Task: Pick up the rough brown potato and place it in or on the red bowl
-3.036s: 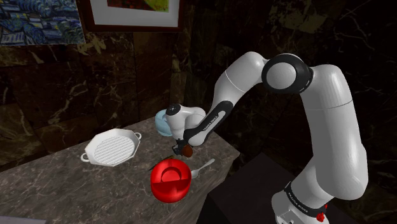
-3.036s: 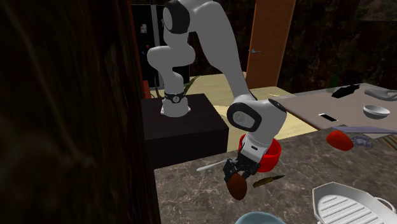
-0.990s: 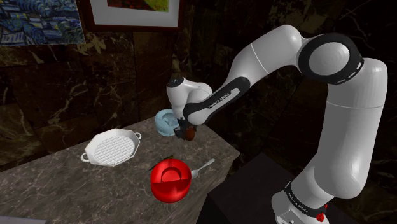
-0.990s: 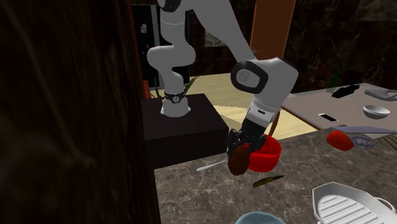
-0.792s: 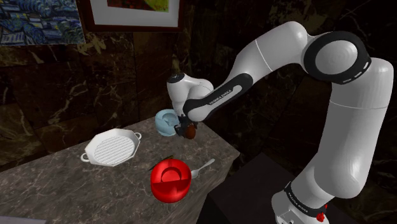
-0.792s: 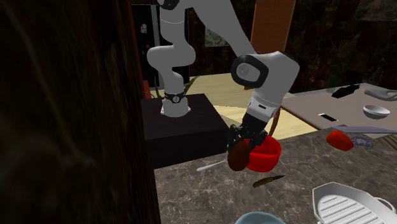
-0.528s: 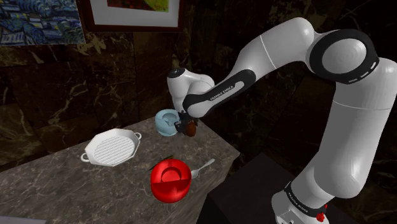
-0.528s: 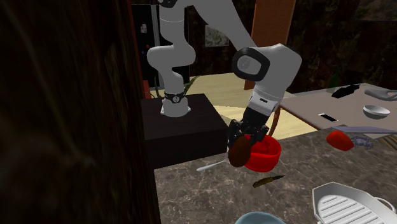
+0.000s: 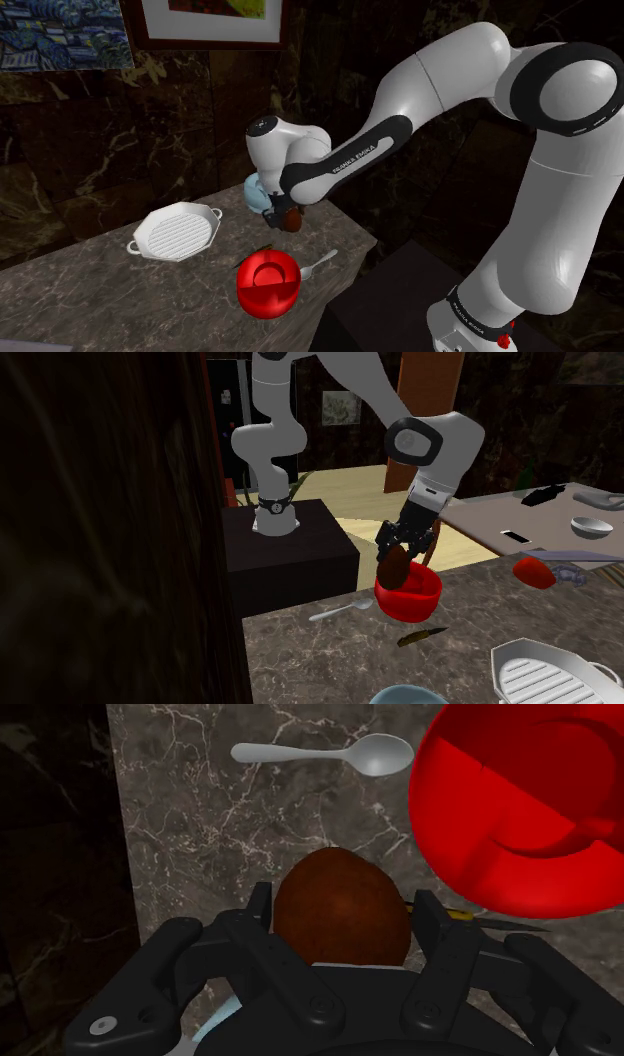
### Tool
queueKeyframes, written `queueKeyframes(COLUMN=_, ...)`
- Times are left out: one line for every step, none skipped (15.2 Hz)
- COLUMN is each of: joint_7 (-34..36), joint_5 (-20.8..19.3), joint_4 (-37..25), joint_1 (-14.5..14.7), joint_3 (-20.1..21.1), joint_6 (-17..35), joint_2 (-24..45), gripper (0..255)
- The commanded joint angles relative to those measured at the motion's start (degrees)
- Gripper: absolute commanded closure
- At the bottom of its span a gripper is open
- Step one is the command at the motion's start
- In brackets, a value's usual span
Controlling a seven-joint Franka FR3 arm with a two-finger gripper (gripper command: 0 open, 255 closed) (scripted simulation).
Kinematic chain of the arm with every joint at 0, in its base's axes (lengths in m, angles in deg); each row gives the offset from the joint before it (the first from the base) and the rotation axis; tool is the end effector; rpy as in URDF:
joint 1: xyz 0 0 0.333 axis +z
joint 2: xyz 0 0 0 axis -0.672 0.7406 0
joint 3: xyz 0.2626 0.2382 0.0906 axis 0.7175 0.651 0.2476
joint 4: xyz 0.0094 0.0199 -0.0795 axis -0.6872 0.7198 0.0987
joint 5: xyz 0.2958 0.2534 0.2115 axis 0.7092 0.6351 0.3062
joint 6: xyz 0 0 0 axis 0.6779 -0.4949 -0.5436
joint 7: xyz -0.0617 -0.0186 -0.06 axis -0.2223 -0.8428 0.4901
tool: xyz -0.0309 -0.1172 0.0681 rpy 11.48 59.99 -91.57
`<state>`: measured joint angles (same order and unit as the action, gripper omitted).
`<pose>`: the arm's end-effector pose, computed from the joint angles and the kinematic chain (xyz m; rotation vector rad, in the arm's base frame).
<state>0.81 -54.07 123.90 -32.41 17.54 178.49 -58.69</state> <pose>0.5146 0.2992 0.2520 2.8151 0.0747 -0.0531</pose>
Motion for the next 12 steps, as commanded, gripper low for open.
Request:
queueKeyframes(joint_7=2.6, joint_5=0.5, joint_4=0.0, joint_1=1.8, joint_3=1.2, joint_6=-0.7, joint_2=0.1, gripper=255)
queueKeyframes(joint_7=3.7, joint_5=0.8, joint_4=0.0, joint_1=2.6, joint_3=1.7, joint_6=-1.1, joint_2=0.1, gripper=255)
queueKeyframes(joint_7=4.9, joint_5=1.1, joint_4=-0.1, joint_1=3.4, joint_3=2.3, joint_6=-1.5, joint_2=0.1, gripper=255)
queueKeyframes(joint_7=6.1, joint_5=1.4, joint_4=-0.2, joint_1=4.3, joint_3=2.9, joint_6=-1.9, joint_2=0.2, gripper=255)
queueKeyframes(joint_7=7.2, joint_5=1.6, joint_4=-0.4, joint_1=5.1, joint_3=3.4, joint_6=-2.3, joint_2=0.3, gripper=255)
queueKeyframes(joint_7=8.4, joint_5=1.9, joint_4=-0.7, joint_1=6.0, joint_3=3.9, joint_6=-2.7, joint_2=0.5, gripper=255)
queueKeyframes(joint_7=9.6, joint_5=2.1, joint_4=-1.0, joint_1=6.9, joint_3=4.4, joint_6=-3.1, joint_2=0.8, gripper=255)
queueKeyframes(joint_7=10.8, joint_5=2.3, joint_4=-1.4, joint_1=7.8, joint_3=5.0, joint_6=-3.6, joint_2=1.1, gripper=255)
queueKeyframes(joint_7=11.5, joint_5=2.4, joint_4=-1.7, joint_1=8.4, joint_3=5.3, joint_6=-3.9, joint_2=1.3, gripper=255)
queueKeyframes(joint_7=11.9, joint_5=2.0, joint_4=-1.6, joint_1=8.5, joint_3=5.1, joint_6=-3.3, joint_2=1.8, gripper=255)
queueKeyframes(joint_7=12.2, joint_5=1.6, joint_4=-1.5, joint_1=8.6, joint_3=5.0, joint_6=-2.8, joint_2=2.4, gripper=255)
queueKeyframes(joint_7=12.6, joint_5=1.2, joint_4=-1.4, joint_1=8.7, joint_3=4.8, joint_6=-2.3, joint_2=3.0, gripper=255)
